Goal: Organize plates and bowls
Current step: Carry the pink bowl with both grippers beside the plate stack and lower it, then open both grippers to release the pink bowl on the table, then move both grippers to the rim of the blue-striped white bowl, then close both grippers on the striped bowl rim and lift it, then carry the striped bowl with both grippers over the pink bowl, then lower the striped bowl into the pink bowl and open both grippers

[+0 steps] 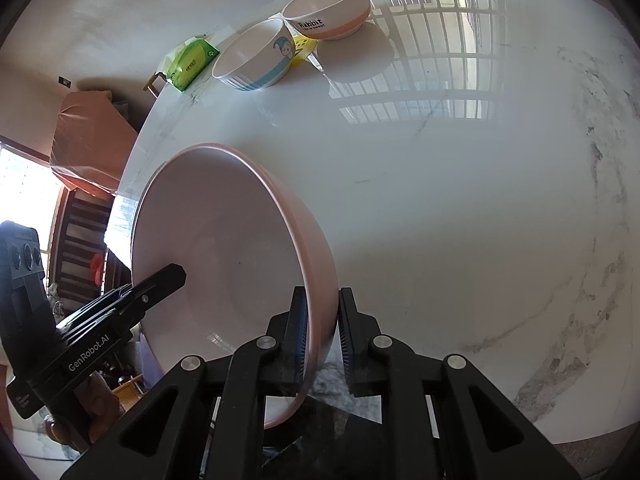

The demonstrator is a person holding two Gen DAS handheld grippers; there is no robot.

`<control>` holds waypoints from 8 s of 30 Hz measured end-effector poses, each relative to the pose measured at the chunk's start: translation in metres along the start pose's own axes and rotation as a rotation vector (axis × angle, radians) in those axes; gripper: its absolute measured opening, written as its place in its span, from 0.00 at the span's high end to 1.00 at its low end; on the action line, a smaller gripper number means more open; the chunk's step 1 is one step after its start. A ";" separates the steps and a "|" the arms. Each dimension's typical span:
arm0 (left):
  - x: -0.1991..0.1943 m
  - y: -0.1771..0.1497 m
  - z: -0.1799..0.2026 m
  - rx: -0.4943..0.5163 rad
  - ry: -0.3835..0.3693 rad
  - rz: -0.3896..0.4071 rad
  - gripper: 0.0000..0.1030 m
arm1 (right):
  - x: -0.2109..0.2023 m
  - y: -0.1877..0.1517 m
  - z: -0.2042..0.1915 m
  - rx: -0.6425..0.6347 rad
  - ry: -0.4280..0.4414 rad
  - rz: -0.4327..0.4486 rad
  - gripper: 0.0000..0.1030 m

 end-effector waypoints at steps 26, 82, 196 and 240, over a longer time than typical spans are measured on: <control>-0.040 0.014 -0.015 0.040 -0.008 0.290 0.78 | -0.060 0.028 0.033 -0.061 -0.076 0.420 0.46; 0.019 0.249 -0.071 -0.015 0.004 0.005 0.64 | -0.007 0.221 -0.060 0.001 0.107 0.029 0.54; -0.059 -0.026 0.055 0.148 0.141 0.136 0.87 | -0.049 -0.016 -0.020 -0.020 0.200 0.069 0.83; -0.033 -0.015 0.046 0.154 0.144 0.092 0.86 | -0.036 -0.008 -0.021 -0.020 0.179 0.067 0.83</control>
Point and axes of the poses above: each gripper's, at about its wrist camera, not at the fingertips, and x roughly the way its jaws point, z to its right, y to its top, the point moved 8 cm from there along x, roughly the way its jaws point, and after that the axes turned 10 degrees about -z, right-handed, at the moved point
